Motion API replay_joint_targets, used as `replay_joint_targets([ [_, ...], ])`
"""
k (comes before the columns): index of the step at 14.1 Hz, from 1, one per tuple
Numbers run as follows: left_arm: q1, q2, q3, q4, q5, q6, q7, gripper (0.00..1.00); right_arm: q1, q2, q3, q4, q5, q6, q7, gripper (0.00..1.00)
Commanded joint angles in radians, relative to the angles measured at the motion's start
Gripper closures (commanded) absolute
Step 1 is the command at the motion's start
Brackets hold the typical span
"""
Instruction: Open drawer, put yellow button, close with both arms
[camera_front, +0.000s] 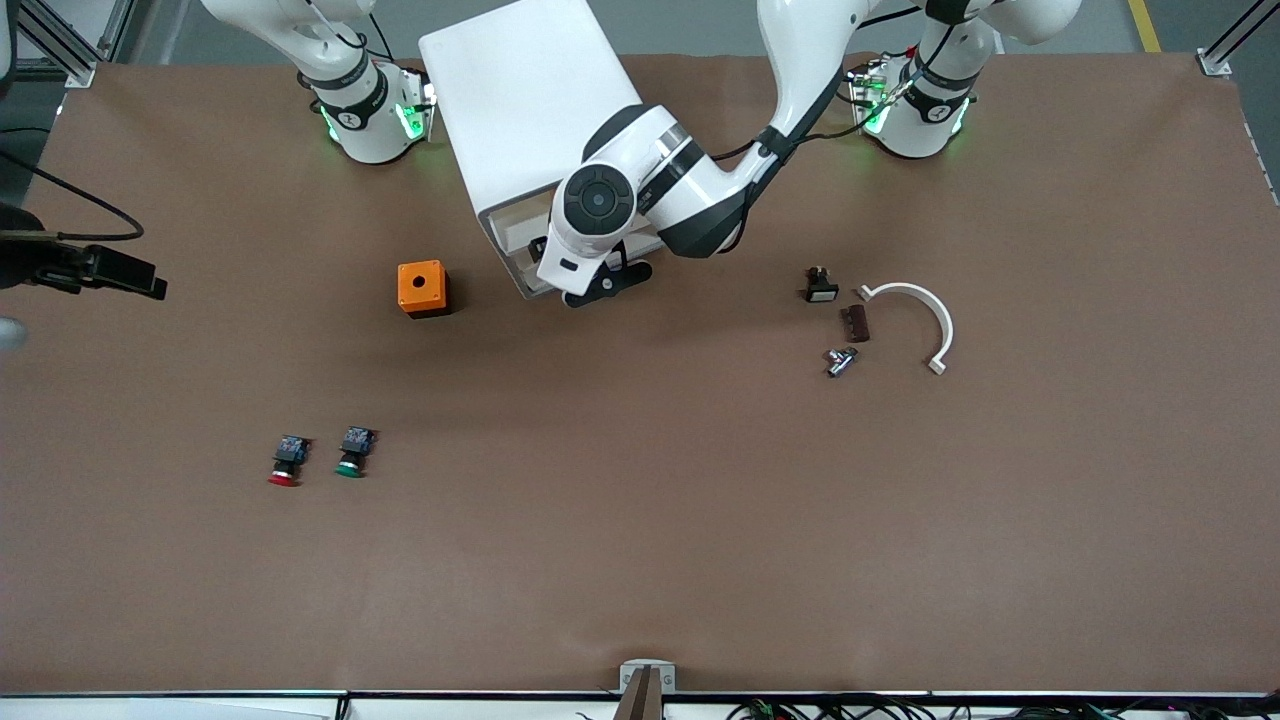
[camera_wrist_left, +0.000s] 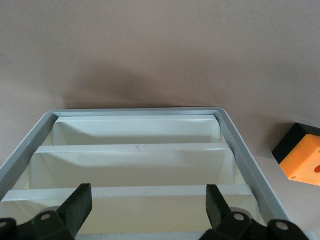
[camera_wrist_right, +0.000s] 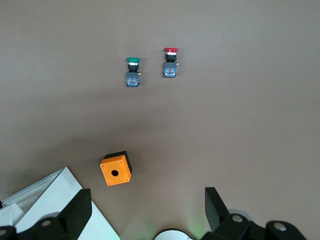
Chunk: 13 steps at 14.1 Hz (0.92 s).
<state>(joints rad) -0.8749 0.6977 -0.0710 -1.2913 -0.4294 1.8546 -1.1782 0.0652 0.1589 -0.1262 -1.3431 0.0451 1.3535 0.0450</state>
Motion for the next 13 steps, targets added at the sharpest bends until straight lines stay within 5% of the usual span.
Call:
replay_joint_targets([
  [1,-0.013,-0.007,0.003,-0.016,-0.049,0.008,0.002,0.0,-0.019,-0.076,0.013,-0.021,-0.005,-0.019,-0.014,0.0],
  [8,-0.038,-0.007,0.003,-0.033,-0.06,0.008,0.002,0.0,-0.051,-0.085,0.019,-0.027,-0.002,-0.056,-0.136,0.0],
  [13,-0.07,-0.009,0.005,-0.031,-0.057,0.008,0.002,0.0,-0.061,-0.241,0.025,-0.246,-0.001,0.104,-0.091,0.0],
])
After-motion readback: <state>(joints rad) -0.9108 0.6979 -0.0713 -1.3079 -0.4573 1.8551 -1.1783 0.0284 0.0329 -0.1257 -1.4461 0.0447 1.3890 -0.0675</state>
